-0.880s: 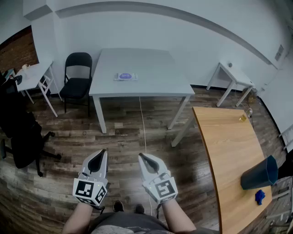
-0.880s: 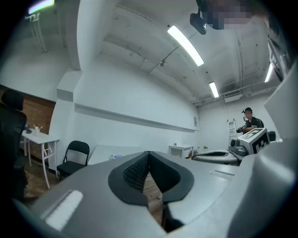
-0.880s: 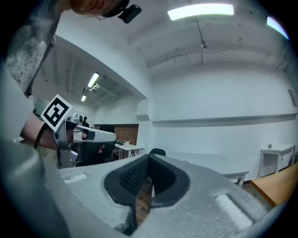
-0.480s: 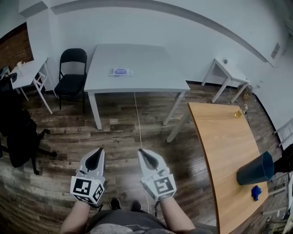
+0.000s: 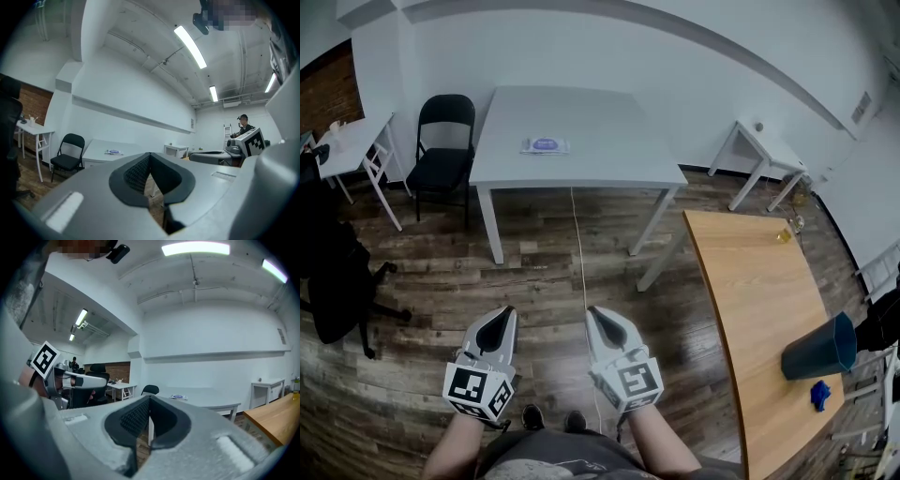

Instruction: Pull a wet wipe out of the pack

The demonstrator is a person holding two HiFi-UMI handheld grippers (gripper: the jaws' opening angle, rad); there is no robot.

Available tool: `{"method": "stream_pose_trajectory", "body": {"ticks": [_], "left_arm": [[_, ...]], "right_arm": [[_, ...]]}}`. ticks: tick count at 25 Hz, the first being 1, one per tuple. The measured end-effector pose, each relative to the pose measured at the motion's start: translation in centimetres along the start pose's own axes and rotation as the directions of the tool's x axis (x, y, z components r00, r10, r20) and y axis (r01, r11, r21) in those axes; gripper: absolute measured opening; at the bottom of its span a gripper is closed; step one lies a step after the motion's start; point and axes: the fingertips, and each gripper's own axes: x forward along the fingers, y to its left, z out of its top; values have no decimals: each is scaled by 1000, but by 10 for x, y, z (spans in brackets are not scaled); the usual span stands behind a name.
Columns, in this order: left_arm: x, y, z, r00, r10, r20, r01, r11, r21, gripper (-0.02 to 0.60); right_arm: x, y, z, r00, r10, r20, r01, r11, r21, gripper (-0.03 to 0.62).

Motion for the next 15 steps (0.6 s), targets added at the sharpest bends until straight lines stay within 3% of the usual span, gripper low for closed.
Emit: {"method": "stream_pose_trajectory", "body": {"ticks": [8,15], "left_arm": [[3,27,-5,1000,-18,-23,19,1000,15,18],[8,55,-20,998,-18,-60,17,1000,-8,18]], "right_arm": [[10,-12,-7,994,-112,-3,112,991,75,-9],[17,-8,-21,992,-123,-42,127,984,127,-9]]}}
